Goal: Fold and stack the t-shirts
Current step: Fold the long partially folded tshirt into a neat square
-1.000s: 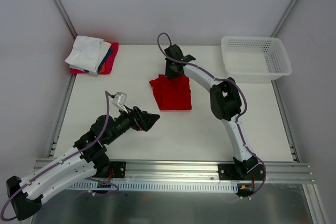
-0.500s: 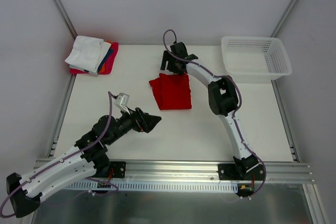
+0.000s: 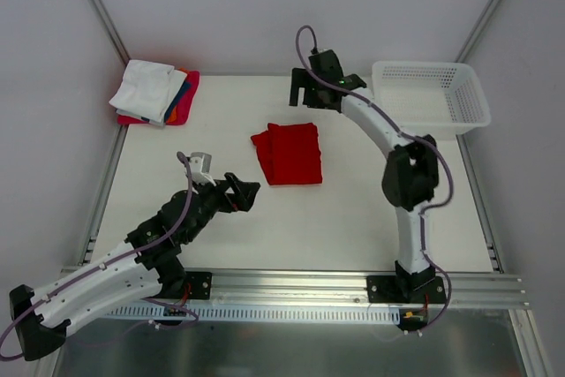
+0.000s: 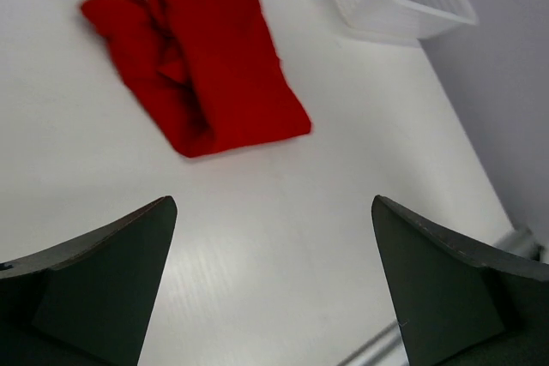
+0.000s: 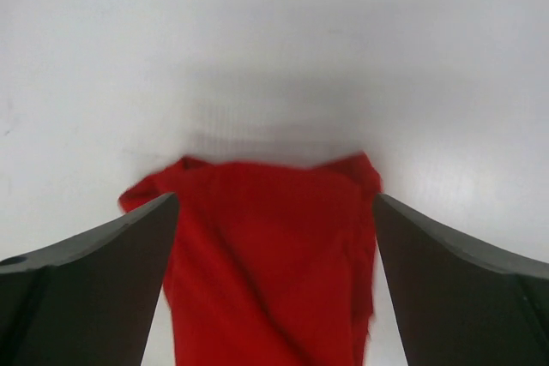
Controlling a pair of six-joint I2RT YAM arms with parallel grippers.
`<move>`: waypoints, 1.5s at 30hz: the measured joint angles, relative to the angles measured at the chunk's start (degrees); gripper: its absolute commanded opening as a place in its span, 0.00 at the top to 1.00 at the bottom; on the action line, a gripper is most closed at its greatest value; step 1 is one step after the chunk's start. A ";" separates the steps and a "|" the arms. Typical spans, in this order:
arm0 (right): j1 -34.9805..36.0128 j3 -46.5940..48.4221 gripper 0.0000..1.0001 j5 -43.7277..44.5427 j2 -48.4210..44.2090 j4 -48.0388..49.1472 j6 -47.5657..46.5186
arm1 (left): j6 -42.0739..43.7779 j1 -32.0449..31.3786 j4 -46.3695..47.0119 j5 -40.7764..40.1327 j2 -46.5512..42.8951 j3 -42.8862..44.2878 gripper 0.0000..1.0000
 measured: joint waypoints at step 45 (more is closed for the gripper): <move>-0.02 -57.75 0.01 15.43 -103.71 -25.38 7.04 | -23.02 33.66 66.34 63.39 89.11 21.33 0.01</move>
